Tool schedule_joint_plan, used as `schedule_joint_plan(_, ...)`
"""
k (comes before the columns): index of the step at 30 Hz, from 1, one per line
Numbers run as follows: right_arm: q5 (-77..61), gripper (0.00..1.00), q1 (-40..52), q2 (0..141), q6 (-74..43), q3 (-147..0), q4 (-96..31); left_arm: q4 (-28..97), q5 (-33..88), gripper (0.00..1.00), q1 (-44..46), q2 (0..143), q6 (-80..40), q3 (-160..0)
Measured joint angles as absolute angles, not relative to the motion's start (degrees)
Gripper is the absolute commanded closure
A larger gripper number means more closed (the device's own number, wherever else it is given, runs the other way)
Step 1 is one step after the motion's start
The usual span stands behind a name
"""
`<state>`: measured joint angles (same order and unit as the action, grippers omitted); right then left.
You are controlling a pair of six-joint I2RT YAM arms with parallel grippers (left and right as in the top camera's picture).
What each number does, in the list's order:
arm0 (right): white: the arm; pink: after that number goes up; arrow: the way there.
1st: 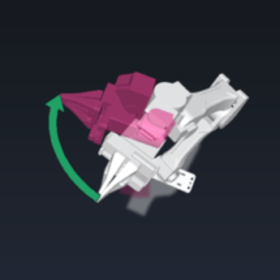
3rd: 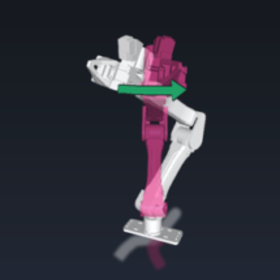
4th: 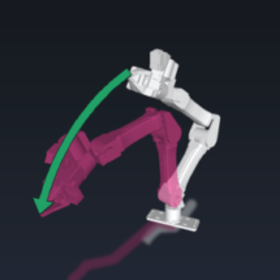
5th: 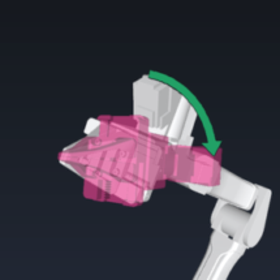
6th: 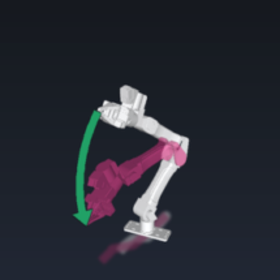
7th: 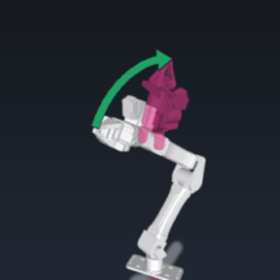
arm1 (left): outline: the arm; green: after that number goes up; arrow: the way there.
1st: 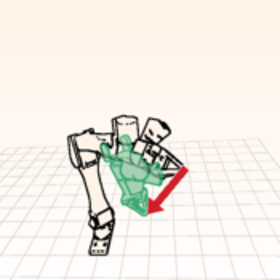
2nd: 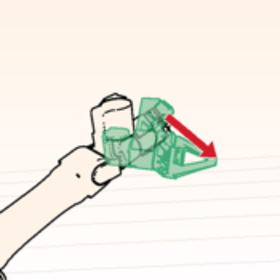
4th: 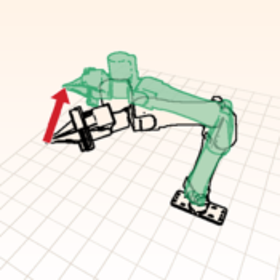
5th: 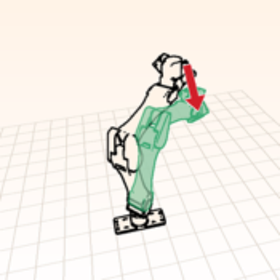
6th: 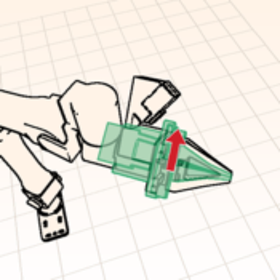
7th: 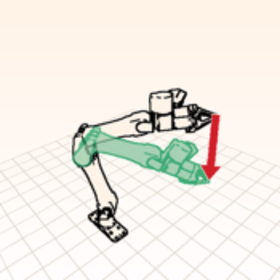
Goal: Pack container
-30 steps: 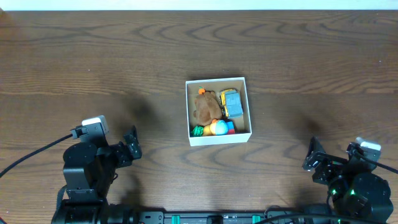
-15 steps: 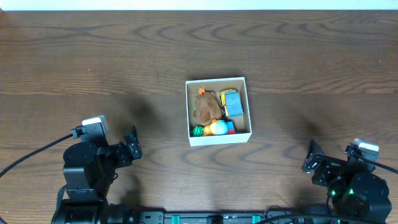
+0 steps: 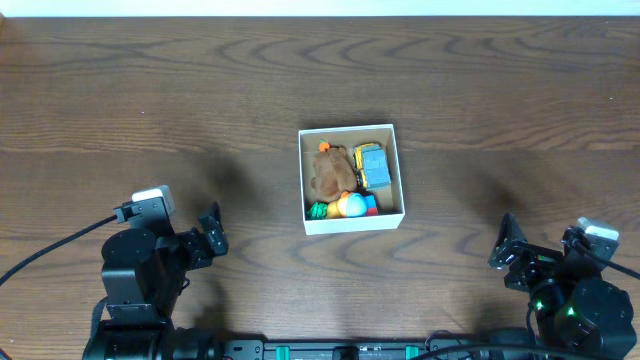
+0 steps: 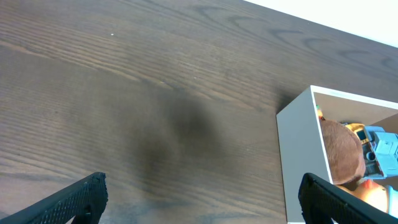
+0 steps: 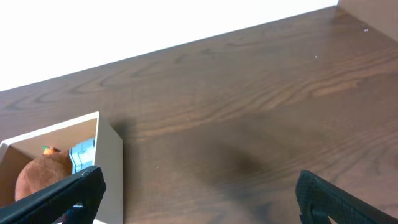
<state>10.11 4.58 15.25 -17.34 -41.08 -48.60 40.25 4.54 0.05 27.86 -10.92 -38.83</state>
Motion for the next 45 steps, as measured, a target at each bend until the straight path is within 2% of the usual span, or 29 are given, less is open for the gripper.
schedule_joint_plan(9,10.09,0.01,4.21,13.91,-10.24,-40.03,-47.35,40.23,4.54,0.02,0.05,27.86,-10.92,-38.83)
schedule_joint_plan(19,6.83,0.01,4.19,1.02,-6.76,-29.65,-38.98,40.25,4.54,0.02,0.05,27.88,-10.92,-38.83)
schedule_joint_plan(35,2.59,0.01,4.16,0.69,-4.23,-12.8,-9.04,40.27,4.54,0.02,0.05,27.92,-10.92,-38.83)
schedule_joint_plan(45,1.45,0.01,2.2,0.69,-0.97,-3.07,-0.4,40.27,4.54,0.02,0.05,27.92,-10.92,-38.83)
